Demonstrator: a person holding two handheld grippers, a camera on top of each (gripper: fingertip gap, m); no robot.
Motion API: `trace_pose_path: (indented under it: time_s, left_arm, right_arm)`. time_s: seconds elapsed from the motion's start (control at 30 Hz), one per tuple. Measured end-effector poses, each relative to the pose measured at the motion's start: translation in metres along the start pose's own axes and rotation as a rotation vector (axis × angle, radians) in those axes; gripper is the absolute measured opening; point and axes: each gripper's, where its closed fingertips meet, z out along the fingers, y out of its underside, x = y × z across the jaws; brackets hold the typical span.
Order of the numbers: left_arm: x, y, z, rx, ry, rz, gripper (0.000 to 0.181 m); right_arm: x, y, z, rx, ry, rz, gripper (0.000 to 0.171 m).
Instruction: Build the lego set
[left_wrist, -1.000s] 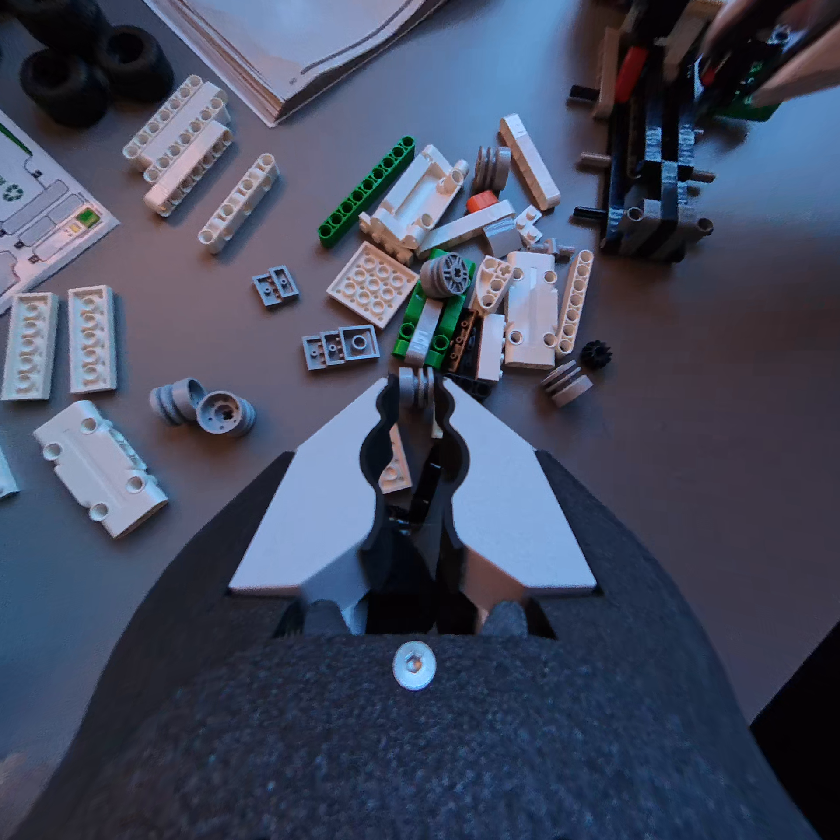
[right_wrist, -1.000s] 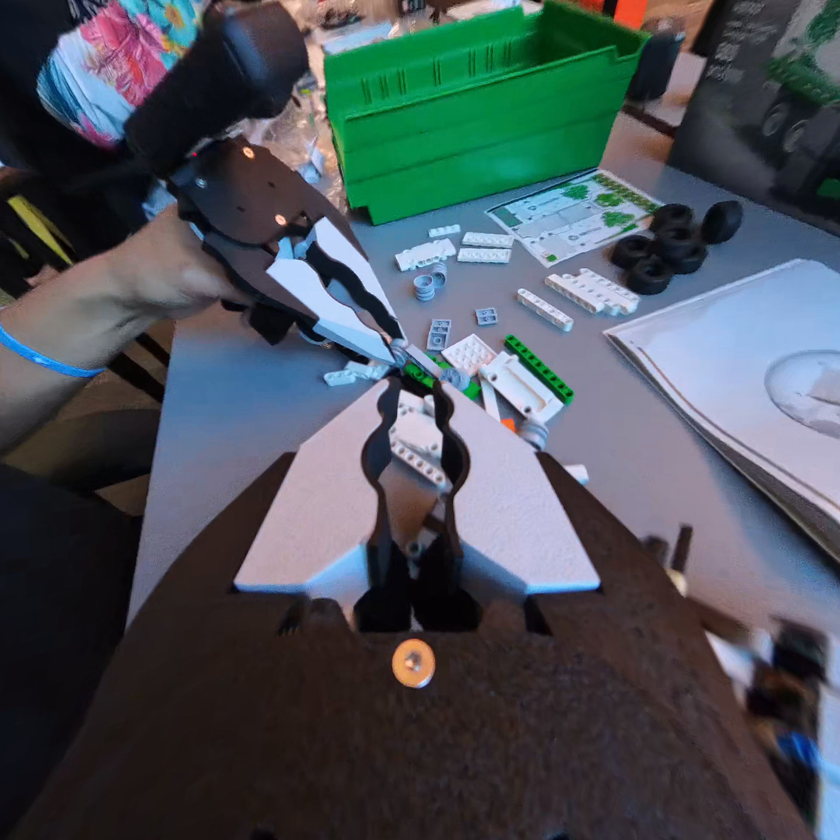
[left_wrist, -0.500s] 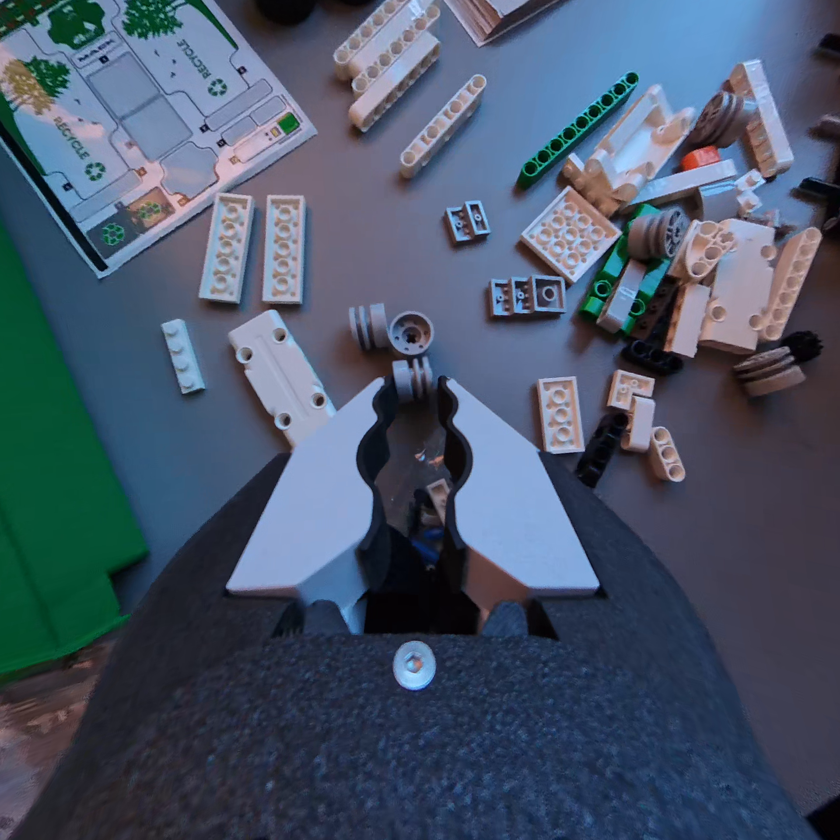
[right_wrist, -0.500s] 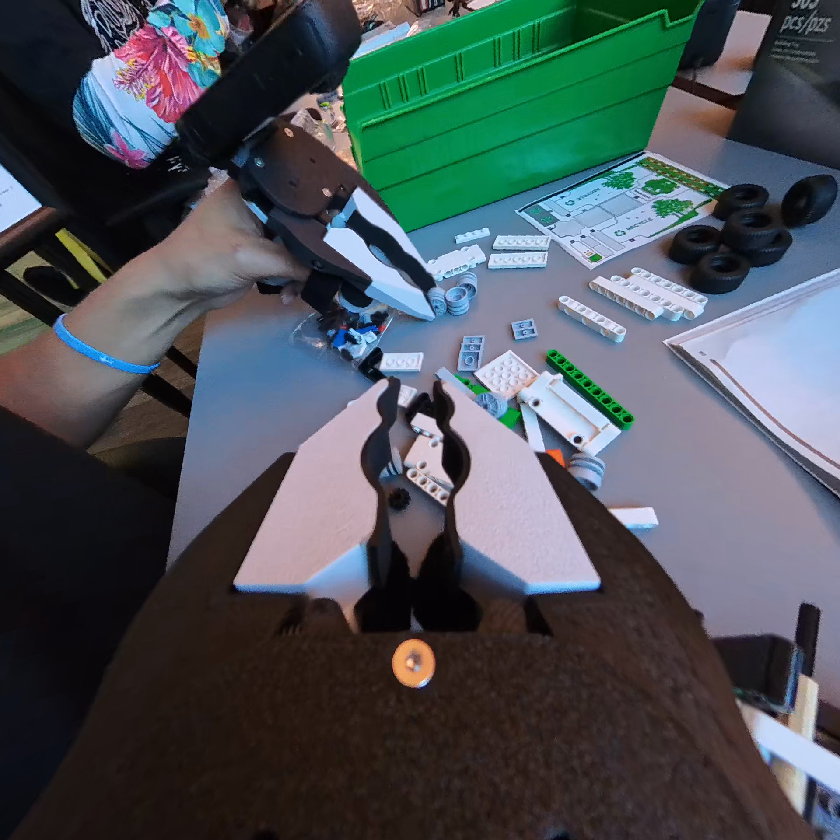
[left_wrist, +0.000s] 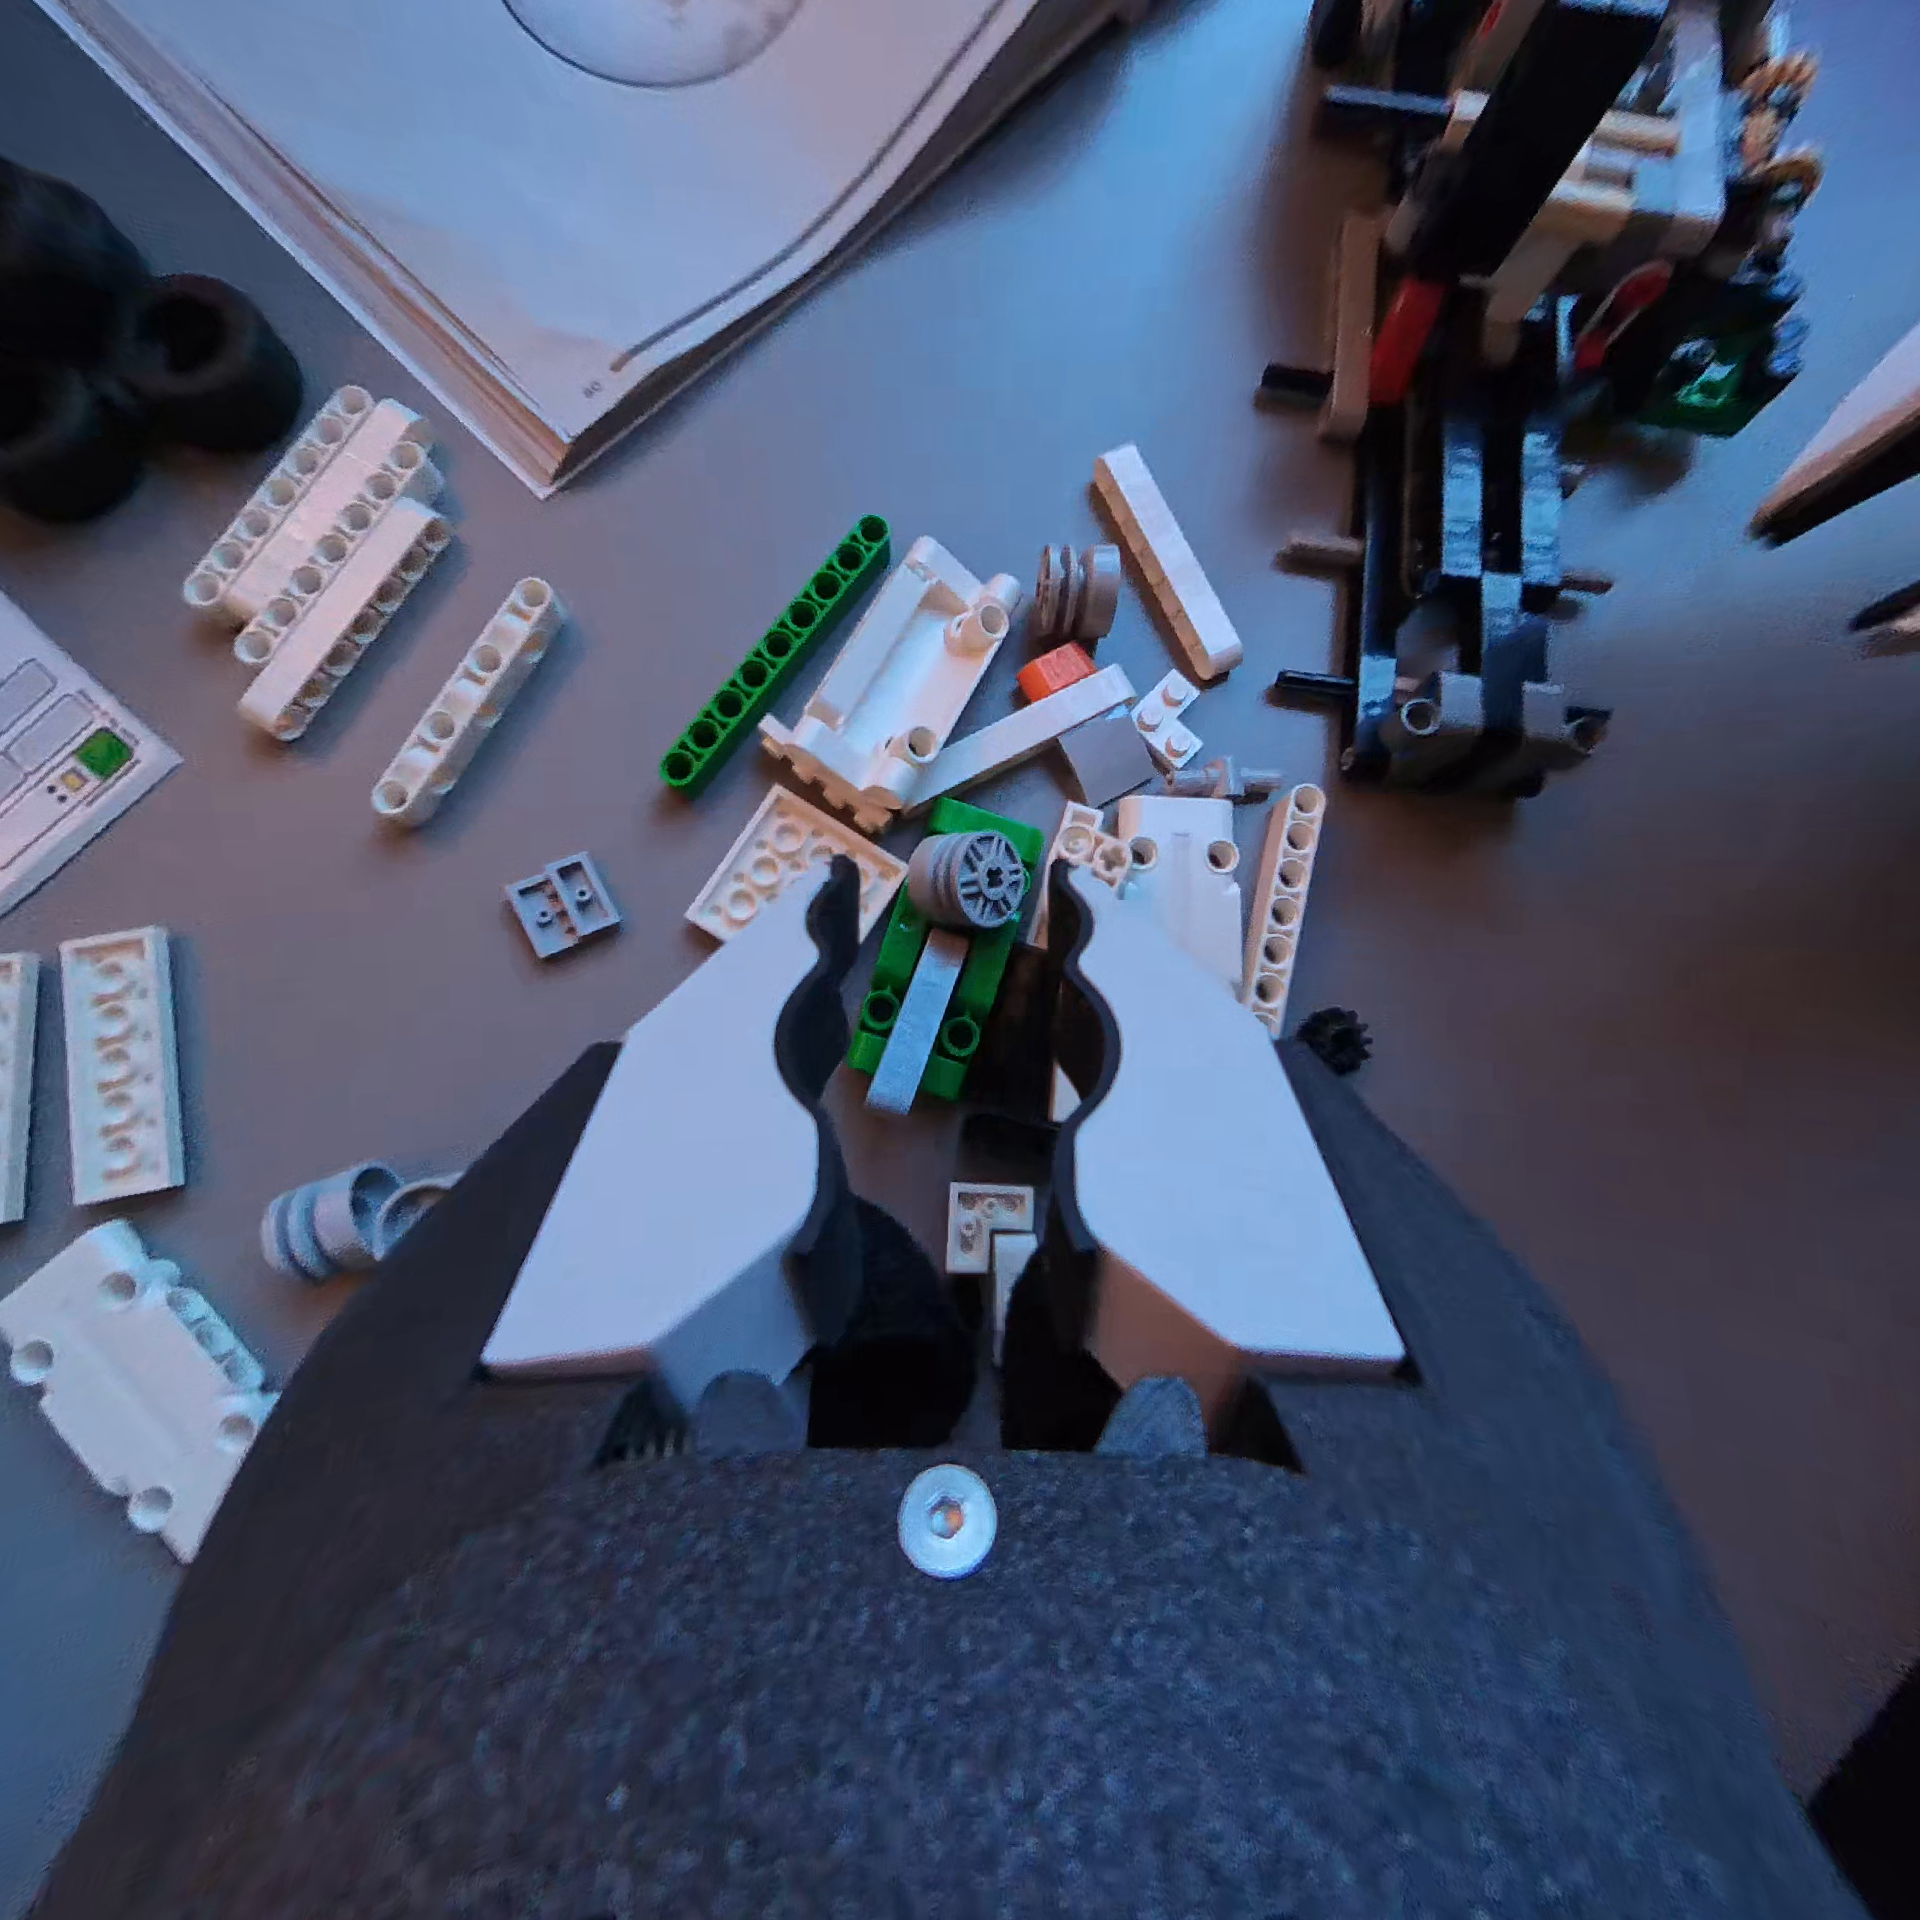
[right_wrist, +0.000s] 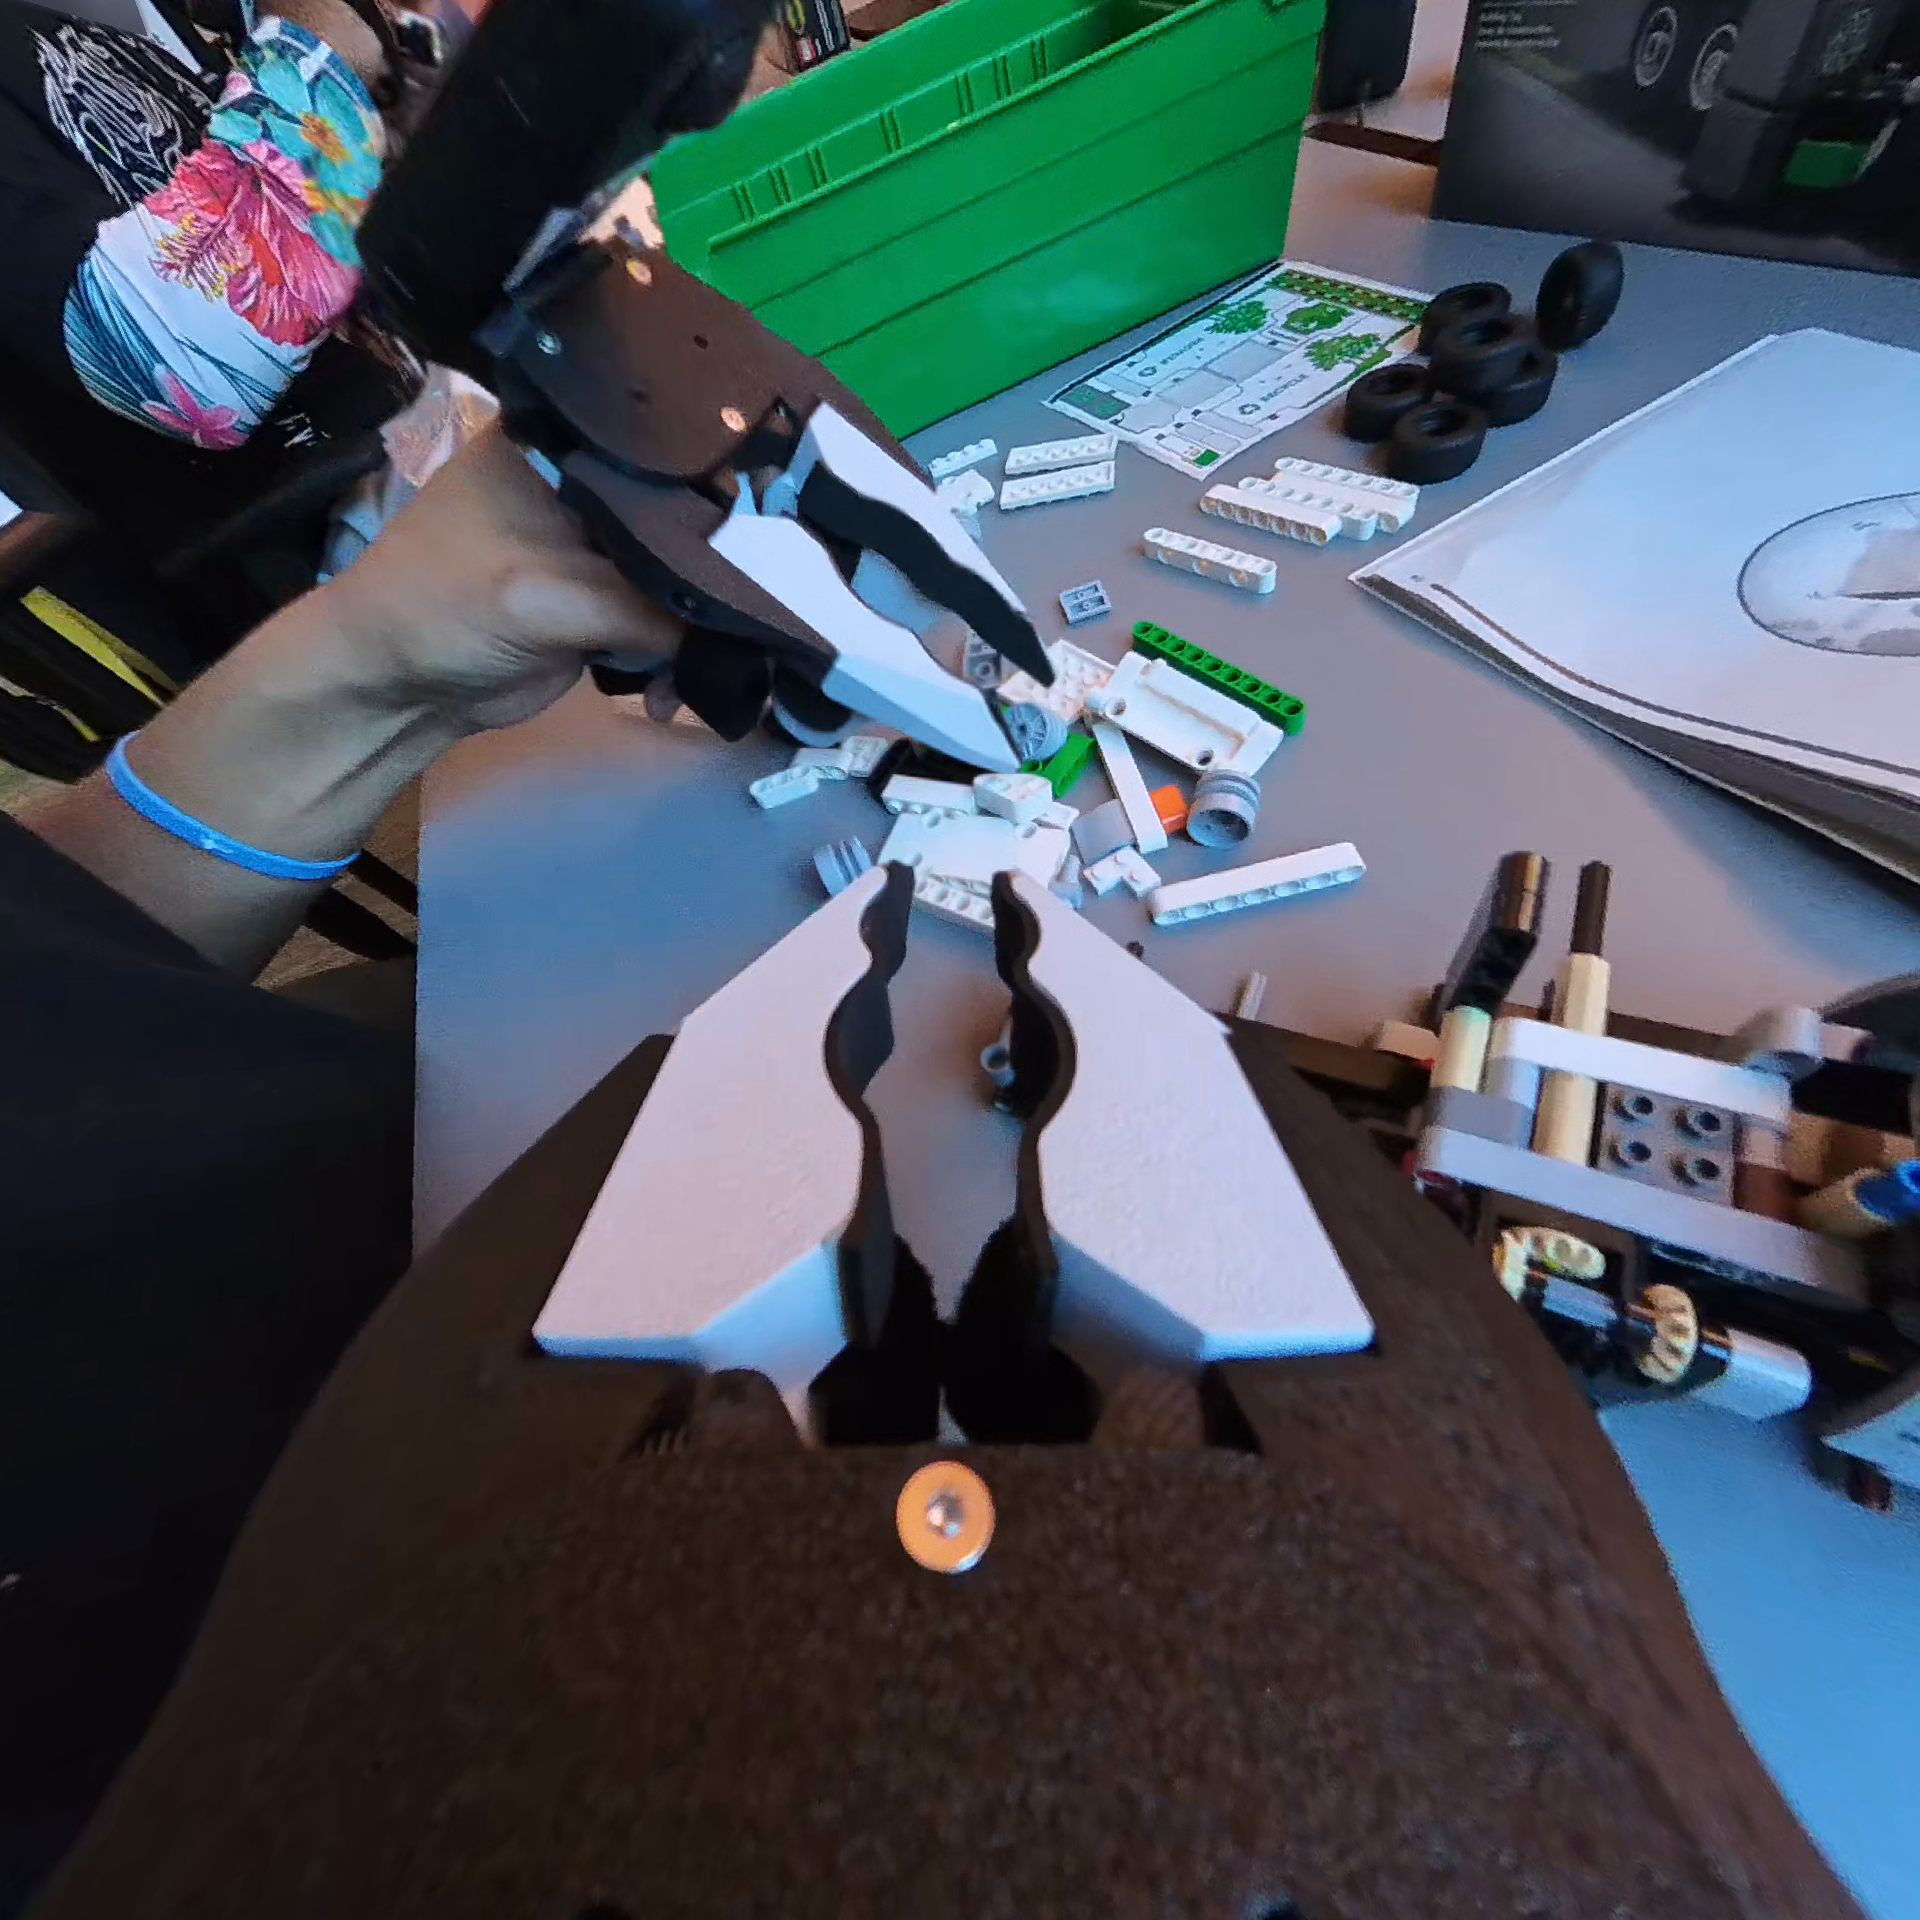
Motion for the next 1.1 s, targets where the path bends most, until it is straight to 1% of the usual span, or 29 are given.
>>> trace_pose_path:
  time_s: [0.1, 0.17, 0.23, 0.33, 0.4, 0.47, 0.53, 0.7, 0.83, 0.9, 0.97, 1.03, 1.1]
  left_arm:
    - [0.006, 0.001, 0.007, -0.02, 0.035, 0.004, 0.02]
    - [0.008, -0.001, 0.007, -0.02, 0.037, 0.005, 0.02]
    - [0.005, -0.007, -0.002, 0.01, 0.012, 0.011, 0.02]
    - [-0.017, -0.012, -0.027, 0.068, -0.062, -0.017, 0.02]
    - [-0.047, 0.005, -0.043, 0.026, -0.135, -0.069, 0.021]
    - [-0.062, 0.02, -0.049, -0.011, -0.14, -0.104, 0.02]
    - [-0.067, 0.027, -0.048, -0.038, -0.147, -0.087, 0.02]
    - [-0.071, 0.029, -0.035, -0.123, -0.222, 0.06, 0.021]
    - [-0.08, 0.038, -0.027, -0.201, -0.267, 0.11, 0.02]
    - [-0.083, 0.037, -0.027, -0.208, -0.278, 0.124, 0.023]
    - [-0.084, 0.033, -0.028, -0.205, -0.285, 0.125, 0.036]
    - [-0.076, 0.016, -0.029, -0.146, -0.269, 0.123, 0.041]
    - [-0.055, -0.01, -0.026, -0.059, -0.192, 0.122, 0.041]
  right_arm:
    - [0.002, 0.002, -0.007, 0.007, 0.005, 0.005, 0.015]
    - [0.003, 0.003, -0.01, 0.009, 0.003, 0.007, 0.015]
    - [0.005, 0.005, -0.012, 0.01, 0.002, 0.008, 0.015]
    - [0.006, 0.006, -0.013, 0.013, -0.007, 0.014, 0.015]
    - [0.005, 0.006, -0.014, 0.018, -0.015, 0.011, 0.015]
    - [0.004, 0.006, -0.013, 0.025, -0.019, 0.009, 0.015]
    - [0.003, 0.008, -0.012, 0.025, -0.029, 0.013, 0.015]
    - [0.003, 0.013, -0.012, 0.014, -0.029, 0.014, 0.015]
    - [0.003, 0.012, -0.016, 0.024, -0.026, 0.02, 0.015]
    - [0.004, 0.011, -0.016, 0.031, -0.028, 0.026, 0.015]
    - [0.004, 0.011, -0.017, 0.032, -0.029, 0.03, 0.015]
    - [0.004, 0.011, -0.018, 0.032, -0.024, 0.029, 0.015]
    - [0.004, 0.012, -0.019, 0.034, -0.022, 0.03, 0.015]
